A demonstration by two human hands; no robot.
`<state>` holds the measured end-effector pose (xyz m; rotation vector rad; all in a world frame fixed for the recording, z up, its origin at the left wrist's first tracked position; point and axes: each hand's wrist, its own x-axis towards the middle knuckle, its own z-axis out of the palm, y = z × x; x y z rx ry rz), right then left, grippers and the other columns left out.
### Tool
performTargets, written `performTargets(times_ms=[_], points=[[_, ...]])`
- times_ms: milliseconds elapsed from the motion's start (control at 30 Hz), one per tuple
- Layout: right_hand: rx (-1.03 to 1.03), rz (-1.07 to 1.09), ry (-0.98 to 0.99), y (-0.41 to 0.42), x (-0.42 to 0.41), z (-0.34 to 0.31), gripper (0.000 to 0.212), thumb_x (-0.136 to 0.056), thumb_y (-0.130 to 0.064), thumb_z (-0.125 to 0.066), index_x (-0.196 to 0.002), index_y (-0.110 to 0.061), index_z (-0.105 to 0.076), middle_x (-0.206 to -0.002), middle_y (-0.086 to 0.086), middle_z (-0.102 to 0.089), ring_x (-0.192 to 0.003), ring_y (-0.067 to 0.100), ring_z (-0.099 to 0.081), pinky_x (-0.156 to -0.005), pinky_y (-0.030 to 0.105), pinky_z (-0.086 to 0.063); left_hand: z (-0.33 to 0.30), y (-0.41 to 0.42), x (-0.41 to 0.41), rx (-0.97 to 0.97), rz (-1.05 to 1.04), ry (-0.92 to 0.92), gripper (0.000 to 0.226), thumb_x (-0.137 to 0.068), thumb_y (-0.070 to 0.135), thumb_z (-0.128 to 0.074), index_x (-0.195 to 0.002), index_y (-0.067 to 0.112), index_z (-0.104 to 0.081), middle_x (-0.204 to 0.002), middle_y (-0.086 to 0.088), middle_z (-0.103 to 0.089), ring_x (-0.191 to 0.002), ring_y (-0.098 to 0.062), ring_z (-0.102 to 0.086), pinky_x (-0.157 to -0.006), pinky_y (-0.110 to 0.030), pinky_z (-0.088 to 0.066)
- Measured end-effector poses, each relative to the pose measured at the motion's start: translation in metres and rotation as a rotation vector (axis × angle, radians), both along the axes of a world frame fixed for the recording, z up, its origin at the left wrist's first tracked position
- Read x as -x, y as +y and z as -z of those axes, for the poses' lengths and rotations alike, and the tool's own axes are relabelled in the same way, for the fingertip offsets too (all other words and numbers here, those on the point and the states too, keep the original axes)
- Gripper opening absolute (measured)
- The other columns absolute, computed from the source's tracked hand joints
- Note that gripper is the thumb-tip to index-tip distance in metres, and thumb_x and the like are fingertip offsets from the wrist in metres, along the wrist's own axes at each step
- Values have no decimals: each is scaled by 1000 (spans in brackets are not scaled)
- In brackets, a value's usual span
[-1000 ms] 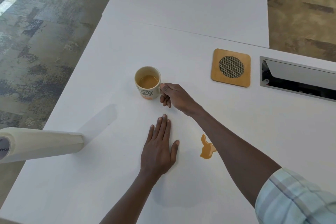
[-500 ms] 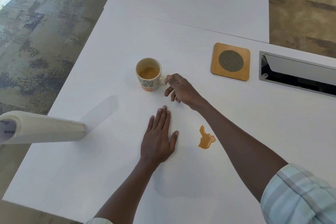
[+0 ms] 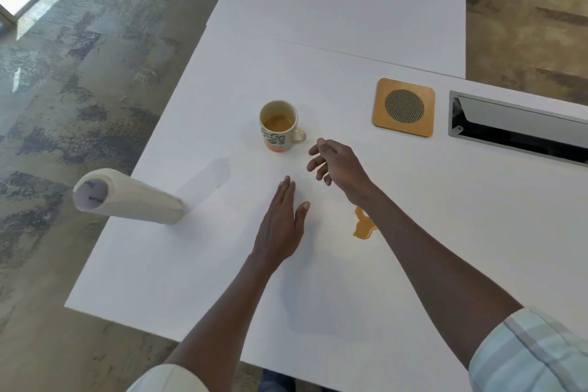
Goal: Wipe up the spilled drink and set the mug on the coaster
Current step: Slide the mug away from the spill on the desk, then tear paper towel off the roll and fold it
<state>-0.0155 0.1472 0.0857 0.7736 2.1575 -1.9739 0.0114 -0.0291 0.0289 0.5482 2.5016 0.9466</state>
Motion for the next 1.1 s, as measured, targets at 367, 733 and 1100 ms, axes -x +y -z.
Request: performTargets(times_ms=[367,733,1100], points=[[-31,-50,25,-64,-13,-34,28,-103,-28,-44,-93,-9,-63,-75,3,-70,-56,13,-55,-51,25,-40,-89,-49,12,-186,-274,238,37,-101,22,-58,-134,4,-60,-149,-8,-55,-141,-23,-47,-115,-36,-38],[-60,-153,83,-128,-1,-70,24,-100,-24,-49,-91,-9,-66,-77,1,-70,-60,14,-55,-51,19,-40,-151,-121,31,-94,-552,680,13,-91,12,-67,-98,6,-76,-138,-16,-61,-132,-37,-46,-106,-47,-44],[-574,-528,293,-199,19,-90,80,-77,-32,-80,-144,-15,-40,-146,7,-46,-127,25,-47,-102,32,-40,-163,-179,35,-148,-907,418,27,-97,15,-55,-113,-2,-68,-128,-23,-63,-125,-38,-55,-103,-39,-44]])
